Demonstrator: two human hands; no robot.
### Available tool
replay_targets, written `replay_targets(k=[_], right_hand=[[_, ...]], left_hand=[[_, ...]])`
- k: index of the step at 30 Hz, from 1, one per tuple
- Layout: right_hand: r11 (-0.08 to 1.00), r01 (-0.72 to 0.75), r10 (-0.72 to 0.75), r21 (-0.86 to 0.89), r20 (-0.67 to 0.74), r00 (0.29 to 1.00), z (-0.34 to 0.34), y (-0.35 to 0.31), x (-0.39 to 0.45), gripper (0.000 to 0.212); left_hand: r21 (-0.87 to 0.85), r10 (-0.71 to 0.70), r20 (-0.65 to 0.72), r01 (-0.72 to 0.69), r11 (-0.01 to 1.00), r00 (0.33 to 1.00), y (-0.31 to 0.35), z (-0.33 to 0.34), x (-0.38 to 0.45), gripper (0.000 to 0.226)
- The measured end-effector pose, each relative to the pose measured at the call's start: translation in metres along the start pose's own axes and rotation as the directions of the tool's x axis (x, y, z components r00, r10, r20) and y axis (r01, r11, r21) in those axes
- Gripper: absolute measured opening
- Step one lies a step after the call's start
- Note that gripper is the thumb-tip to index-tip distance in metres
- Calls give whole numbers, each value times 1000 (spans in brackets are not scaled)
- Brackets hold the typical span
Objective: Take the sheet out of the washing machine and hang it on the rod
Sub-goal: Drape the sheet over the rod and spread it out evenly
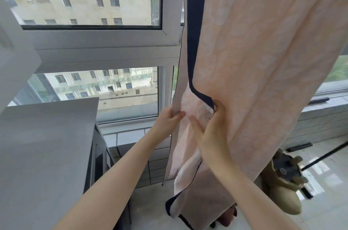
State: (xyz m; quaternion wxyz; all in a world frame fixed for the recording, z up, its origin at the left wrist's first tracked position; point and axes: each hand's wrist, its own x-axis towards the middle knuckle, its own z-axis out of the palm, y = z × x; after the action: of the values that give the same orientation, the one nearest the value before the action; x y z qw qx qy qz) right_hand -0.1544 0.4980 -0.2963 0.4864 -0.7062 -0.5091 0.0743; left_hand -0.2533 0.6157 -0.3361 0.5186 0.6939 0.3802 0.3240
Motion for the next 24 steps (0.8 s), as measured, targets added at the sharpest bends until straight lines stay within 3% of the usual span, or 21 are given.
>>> replay_targets(k=[4, 6, 8, 9, 13, 17, 21, 24], right_hand=[[981, -194, 195, -31, 39, 980, -13, 10, -16, 86], [948, -267, 282, -177, 65, 957, -16, 21, -27, 68], [917, -279, 298, -285, 27, 954, -16, 31, -31, 18], [911, -285, 303, -298, 13, 953, -17, 33, -31, 9], [932, -195, 196, -305, -26, 980, -19, 30, -29, 7], [928, -153, 114, -341, -133, 985, -20, 37, -33, 12], [957, -210, 180, -199, -159, 971, -24, 43, -41, 5], [960, -280, 272, -31, -150, 950, -27, 41, -39, 14]], left_hand=[[-133, 38, -33, -42, 990, 999, -3, 7, -4, 22], [-120, 103, -13, -104, 987, 995, -5, 11, -9, 18], [-12, 130, 31, -130, 991, 991, -8, 13, -13, 27], [51, 112, 39, -114, 992, 993, -11, 14, -15, 33], [196, 45, -104, -24, 980, 994, -23, 15, -11, 41], [59, 79, -88, -74, 996, 993, -18, 15, -13, 16], [-20, 61, -89, -63, 998, 994, -21, 19, -14, 20], [-24, 86, -97, -89, 996, 991, -22, 24, -14, 19]])
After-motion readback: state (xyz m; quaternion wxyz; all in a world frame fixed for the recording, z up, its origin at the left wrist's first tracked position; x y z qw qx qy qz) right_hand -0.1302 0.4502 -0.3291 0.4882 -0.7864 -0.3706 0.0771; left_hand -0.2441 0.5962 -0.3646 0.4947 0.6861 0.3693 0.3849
